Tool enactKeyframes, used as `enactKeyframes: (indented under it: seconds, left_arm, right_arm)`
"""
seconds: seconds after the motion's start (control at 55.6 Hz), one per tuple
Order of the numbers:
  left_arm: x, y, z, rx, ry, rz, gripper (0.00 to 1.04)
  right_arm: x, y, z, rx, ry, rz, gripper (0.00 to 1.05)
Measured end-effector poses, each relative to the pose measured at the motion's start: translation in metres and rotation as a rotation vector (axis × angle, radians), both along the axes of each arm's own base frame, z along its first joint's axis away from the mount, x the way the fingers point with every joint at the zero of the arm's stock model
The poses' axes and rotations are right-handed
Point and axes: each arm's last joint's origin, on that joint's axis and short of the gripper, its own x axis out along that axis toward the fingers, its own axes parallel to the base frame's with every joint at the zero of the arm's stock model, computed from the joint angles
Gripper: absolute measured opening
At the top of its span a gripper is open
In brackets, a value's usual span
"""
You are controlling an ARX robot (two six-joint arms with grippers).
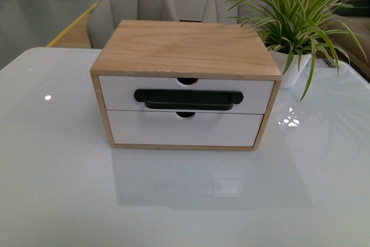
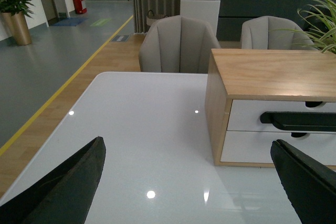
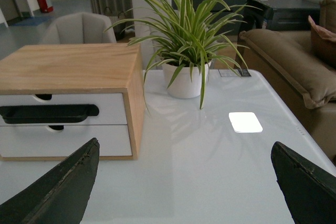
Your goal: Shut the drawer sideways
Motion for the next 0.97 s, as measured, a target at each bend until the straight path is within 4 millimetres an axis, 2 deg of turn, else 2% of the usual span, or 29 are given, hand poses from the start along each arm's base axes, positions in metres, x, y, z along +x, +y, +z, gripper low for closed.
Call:
enactKeyframes:
  seconds: [0.971]
  left_arm:
    - [0.0,0.0,0.0,0.0,0.0,0.0,0.96]
  right_arm:
    - [0.0,0.0,0.0001,0.0,0.0,0.0,0.96]
